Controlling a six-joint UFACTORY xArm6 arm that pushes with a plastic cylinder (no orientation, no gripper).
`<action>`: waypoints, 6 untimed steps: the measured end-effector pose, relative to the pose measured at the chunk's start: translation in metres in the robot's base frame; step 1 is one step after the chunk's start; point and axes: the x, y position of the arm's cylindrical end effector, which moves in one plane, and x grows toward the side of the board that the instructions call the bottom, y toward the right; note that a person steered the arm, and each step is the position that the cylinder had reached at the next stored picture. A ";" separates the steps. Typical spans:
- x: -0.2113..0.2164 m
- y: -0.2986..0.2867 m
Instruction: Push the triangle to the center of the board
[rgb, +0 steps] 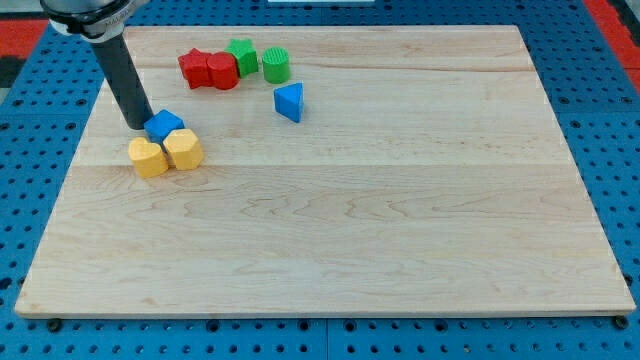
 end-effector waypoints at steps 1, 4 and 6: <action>-0.041 0.054; -0.038 0.194; -0.011 0.249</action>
